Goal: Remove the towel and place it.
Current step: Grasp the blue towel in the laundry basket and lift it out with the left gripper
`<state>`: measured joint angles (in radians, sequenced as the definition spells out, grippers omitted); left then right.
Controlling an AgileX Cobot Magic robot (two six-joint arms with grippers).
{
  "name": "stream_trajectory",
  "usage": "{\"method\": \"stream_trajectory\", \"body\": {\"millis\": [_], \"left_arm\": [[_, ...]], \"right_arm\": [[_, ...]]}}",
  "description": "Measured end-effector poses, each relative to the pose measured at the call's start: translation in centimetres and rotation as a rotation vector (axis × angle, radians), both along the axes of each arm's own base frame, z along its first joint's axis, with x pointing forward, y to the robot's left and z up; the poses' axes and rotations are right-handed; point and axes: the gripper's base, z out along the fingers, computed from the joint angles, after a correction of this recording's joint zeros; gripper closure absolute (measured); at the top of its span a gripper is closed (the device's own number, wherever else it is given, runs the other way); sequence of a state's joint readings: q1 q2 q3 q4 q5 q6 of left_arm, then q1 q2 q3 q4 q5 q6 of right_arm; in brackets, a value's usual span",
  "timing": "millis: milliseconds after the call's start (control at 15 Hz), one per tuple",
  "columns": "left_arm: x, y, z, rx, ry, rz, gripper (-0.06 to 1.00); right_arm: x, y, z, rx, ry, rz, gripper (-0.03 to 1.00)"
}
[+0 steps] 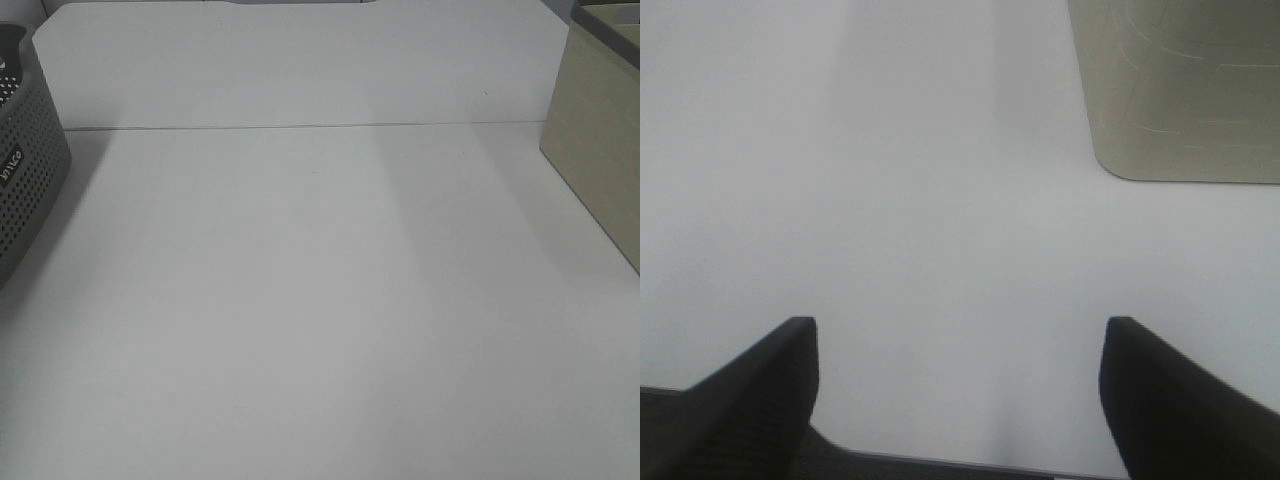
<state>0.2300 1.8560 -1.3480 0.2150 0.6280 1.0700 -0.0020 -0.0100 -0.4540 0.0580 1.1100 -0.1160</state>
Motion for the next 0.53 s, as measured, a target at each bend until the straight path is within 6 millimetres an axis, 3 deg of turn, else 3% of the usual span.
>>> {"method": "stream_trajectory", "body": {"millis": [333, 533], "left_arm": [[-4.1, -1.1, 11.0, -0.008, -0.335, 0.085, 0.94], [-6.8, -1.7, 15.5, -0.006, -0.488, 0.099, 0.94]], "right_arm": [[0.0, 0.0, 0.0, 0.0, 0.0, 0.0, 0.2], [0.0, 0.0, 0.0, 0.0, 0.0, 0.0, 0.2]]}}
